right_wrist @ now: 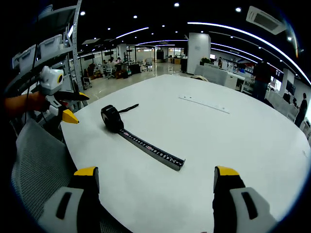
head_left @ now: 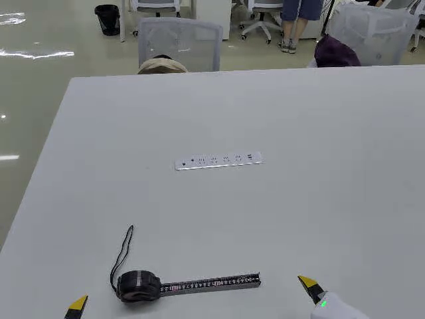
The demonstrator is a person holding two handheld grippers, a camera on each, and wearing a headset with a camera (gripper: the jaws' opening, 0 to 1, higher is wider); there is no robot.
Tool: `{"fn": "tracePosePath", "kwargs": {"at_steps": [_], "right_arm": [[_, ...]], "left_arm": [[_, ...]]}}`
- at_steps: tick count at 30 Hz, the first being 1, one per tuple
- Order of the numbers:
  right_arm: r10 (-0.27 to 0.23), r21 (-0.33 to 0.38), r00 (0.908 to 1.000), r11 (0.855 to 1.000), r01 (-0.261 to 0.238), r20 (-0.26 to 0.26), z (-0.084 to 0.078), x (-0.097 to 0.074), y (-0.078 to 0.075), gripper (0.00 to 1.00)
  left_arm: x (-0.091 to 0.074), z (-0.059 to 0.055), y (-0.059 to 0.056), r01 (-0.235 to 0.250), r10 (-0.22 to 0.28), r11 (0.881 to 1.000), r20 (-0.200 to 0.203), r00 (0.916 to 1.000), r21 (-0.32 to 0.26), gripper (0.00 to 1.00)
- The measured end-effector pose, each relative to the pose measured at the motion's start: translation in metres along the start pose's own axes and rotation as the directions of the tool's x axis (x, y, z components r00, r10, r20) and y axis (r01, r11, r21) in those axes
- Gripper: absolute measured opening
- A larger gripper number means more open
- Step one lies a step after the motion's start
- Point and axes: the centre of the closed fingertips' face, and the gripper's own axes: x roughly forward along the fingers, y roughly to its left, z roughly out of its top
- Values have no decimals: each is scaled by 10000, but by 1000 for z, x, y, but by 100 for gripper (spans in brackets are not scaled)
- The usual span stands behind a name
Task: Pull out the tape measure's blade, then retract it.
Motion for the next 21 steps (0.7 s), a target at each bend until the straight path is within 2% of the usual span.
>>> {"fn": "tracePosePath", "kwargs": {"at_steps": [7, 14, 21], "right_arm": [[42, 7, 10000, 10000, -42, -45, -2, 2, 3, 99], [35, 16, 10000, 10000, -35, -50, -3, 1, 1, 99], [30, 21, 10000, 10000, -30, -44, -2, 1, 0, 98]], "left_arm": [[4, -7, -3, 45, -44, 10000, -191, 9998, 82, 99], [4, -6, 0, -132, 131, 9999, -156, 9998, -11, 99], [8, -4, -2, -260, 257, 9995, -157, 9995, -184, 99]]}}
